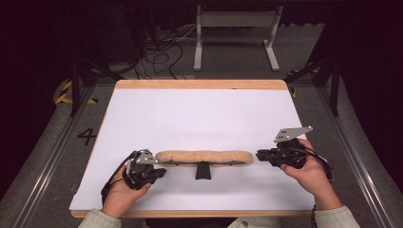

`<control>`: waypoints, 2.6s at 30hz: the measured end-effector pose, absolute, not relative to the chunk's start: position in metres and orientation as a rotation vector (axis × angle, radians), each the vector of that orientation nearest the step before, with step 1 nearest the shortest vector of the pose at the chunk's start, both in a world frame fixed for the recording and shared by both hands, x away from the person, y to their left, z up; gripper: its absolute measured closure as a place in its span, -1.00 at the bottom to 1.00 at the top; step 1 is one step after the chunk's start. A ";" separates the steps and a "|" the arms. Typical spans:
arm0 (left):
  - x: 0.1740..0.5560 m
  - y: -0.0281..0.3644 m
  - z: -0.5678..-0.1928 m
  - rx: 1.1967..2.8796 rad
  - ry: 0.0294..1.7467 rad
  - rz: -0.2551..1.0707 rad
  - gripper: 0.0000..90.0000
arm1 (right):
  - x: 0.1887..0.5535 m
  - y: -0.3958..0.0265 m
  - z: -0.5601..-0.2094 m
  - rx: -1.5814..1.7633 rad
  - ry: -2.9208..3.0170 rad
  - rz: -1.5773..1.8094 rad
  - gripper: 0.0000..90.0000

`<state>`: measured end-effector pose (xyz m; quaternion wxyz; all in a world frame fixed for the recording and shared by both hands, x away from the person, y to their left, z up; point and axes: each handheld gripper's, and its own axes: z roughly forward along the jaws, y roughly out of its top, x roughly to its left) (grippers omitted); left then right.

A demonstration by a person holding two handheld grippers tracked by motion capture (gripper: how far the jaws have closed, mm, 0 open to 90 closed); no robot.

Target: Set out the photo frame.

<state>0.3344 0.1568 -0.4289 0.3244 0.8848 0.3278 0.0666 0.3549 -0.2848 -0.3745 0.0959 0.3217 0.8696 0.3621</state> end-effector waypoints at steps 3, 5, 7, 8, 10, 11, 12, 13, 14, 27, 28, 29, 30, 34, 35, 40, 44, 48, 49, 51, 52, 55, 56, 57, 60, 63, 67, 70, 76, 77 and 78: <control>0.338 0.154 -0.431 2.334 0.865 0.192 1.00 | 0.355 -0.285 -0.376 0.964 2.577 1.072 0.81; 0.340 0.152 -0.432 2.341 0.874 0.214 1.00 | 0.355 -0.284 -0.377 0.969 2.583 1.067 0.81; 0.343 0.151 -0.434 2.346 0.883 0.229 1.00 | 0.355 -0.283 -0.379 0.976 2.584 1.051 0.81; 0.343 0.151 -0.435 2.344 0.890 0.223 1.00 | 0.356 -0.282 -0.379 0.971 2.588 1.052 0.81; 0.345 0.152 -0.436 2.344 0.894 0.241 1.00 | 0.356 -0.279 -0.381 0.969 2.590 1.051 0.81; 0.346 0.151 -0.436 2.342 0.896 0.239 1.00 | 0.356 -0.278 -0.381 0.970 2.590 1.050 0.81; 0.346 0.151 -0.437 2.340 0.901 0.245 1.00 | 0.356 -0.278 -0.381 0.969 2.588 1.051 0.81; 0.347 0.151 -0.438 2.340 0.905 0.247 1.00 | 0.356 -0.278 -0.380 0.970 2.586 1.054 0.81; 0.348 0.151 -0.438 2.340 0.905 0.246 1.00 | 0.356 -0.278 -0.380 0.974 2.580 1.056 0.81; 0.350 0.149 -0.441 2.338 0.912 0.256 1.00 | 0.358 -0.271 -0.382 0.968 2.541 1.046 0.93; 0.350 0.149 -0.441 2.338 0.913 0.256 1.00 | 0.358 -0.269 -0.382 0.956 2.539 1.020 0.97; 0.350 0.149 -0.441 2.338 0.913 0.257 1.00 | 0.358 -0.267 -0.383 0.941 2.540 0.990 1.00; 0.350 0.149 -0.441 2.338 0.913 0.258 1.00 | 0.358 -0.266 -0.384 0.933 2.535 0.981 1.00; 0.350 0.149 -0.441 2.334 0.919 0.266 1.00 | 0.359 -0.261 -0.386 0.897 2.531 0.944 1.00; 0.351 0.148 -0.440 2.334 0.920 0.271 1.00 | 0.359 -0.260 -0.386 0.898 2.533 0.942 1.00; 0.354 0.148 -0.441 2.319 0.935 0.273 1.00 | 0.358 -0.258 -0.386 0.879 2.548 0.934 1.00; 0.358 0.147 -0.442 2.302 0.958 0.280 1.00 | 0.357 -0.257 -0.386 0.872 2.558 0.926 1.00; 0.363 0.146 -0.443 2.277 0.986 0.289 1.00 | 0.355 -0.255 -0.385 0.863 2.571 0.918 1.00; 0.365 0.145 -0.443 2.265 0.998 0.293 1.00 | 0.355 -0.255 -0.386 0.864 2.574 0.918 1.00; 0.369 0.144 -0.444 2.246 1.019 0.287 1.00 | 0.355 -0.254 -0.386 0.856 2.580 0.914 1.00; 0.373 0.144 -0.444 2.235 1.033 0.273 1.00 | 0.354 -0.253 -0.386 0.856 2.582 0.914 1.00; 0.381 0.143 -0.445 2.203 1.062 0.244 1.00 | 0.353 -0.253 -0.386 0.857 2.595 0.915 1.00; 0.383 0.142 -0.445 2.202 1.069 0.242 1.00 | 0.353 -0.253 -0.386 0.855 2.600 0.916 1.00; 0.387 0.141 -0.445 2.199 1.077 0.249 1.00 | 0.353 -0.253 -0.386 0.851 2.606 0.919 1.00; 0.398 0.136 -0.445 2.176 1.101 0.247 1.00 | 0.352 -0.251 -0.387 0.847 2.621 0.921 1.00; 0.407 0.135 -0.447 2.138 1.124 0.211 1.00 | 0.351 -0.249 -0.387 0.838 2.628 0.922 1.00; 0.415 0.131 -0.448 2.115 1.145 0.207 1.00 | 0.350 -0.247 -0.388 0.825 2.646 0.931 1.00; 0.419 0.128 -0.448 2.107 1.153 0.220 1.00 | 0.349 -0.245 -0.388 0.815 2.659 0.934 1.00; 0.415 0.132 -0.444 2.086 1.172 0.233 1.00 | 0.348 -0.243 -0.388 0.802 2.669 0.942 1.00; 0.415 0.132 -0.444 2.086 1.172 0.233 1.00 | 0.348 -0.243 -0.388 0.802 2.669 0.942 1.00; 0.411 0.133 -0.442 2.076 1.164 0.232 1.00 | 0.348 -0.243 -0.388 0.804 2.669 0.945 1.00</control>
